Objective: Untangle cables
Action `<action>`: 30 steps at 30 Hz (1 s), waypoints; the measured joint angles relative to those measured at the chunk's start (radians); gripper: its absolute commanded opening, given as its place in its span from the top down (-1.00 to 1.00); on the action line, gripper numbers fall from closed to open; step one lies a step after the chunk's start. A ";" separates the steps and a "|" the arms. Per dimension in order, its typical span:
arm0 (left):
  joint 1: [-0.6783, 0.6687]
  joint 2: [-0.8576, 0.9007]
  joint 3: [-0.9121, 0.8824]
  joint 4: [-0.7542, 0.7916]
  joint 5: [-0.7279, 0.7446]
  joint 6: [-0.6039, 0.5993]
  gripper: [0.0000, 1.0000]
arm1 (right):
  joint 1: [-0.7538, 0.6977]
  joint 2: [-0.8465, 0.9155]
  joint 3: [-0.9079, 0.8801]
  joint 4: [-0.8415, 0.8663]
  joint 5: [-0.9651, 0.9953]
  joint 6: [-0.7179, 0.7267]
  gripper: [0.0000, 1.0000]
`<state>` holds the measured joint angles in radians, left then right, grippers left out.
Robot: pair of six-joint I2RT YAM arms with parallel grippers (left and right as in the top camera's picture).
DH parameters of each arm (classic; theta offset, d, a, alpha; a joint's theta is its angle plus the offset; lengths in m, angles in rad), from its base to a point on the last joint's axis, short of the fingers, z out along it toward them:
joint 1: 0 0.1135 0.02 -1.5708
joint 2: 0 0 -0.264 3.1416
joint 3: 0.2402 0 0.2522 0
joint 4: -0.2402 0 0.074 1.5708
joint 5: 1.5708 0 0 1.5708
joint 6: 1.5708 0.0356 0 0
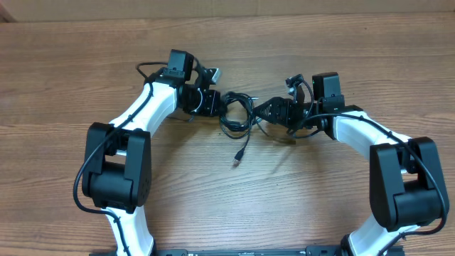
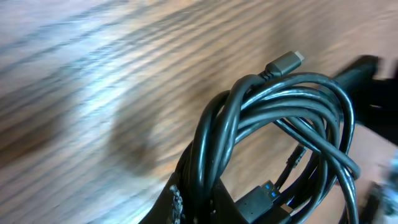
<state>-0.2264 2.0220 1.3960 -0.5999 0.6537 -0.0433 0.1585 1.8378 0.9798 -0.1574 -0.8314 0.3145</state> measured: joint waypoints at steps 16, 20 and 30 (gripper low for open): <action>0.000 0.001 0.000 0.050 0.029 -0.137 0.92 | 0.115 0.001 -0.002 -0.146 -0.201 -0.064 -0.56; 0.000 0.001 0.000 0.047 0.015 -0.196 0.92 | 0.146 0.001 -0.002 -0.142 -0.213 -0.076 -0.22; 0.000 0.001 0.000 0.047 0.008 -0.295 0.91 | 0.150 0.001 -0.002 -0.142 -0.219 -0.073 0.50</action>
<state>-0.2264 2.0232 1.3960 -0.5526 0.6613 -0.3382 0.3084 1.8385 0.9779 -0.2993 -1.0504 0.2417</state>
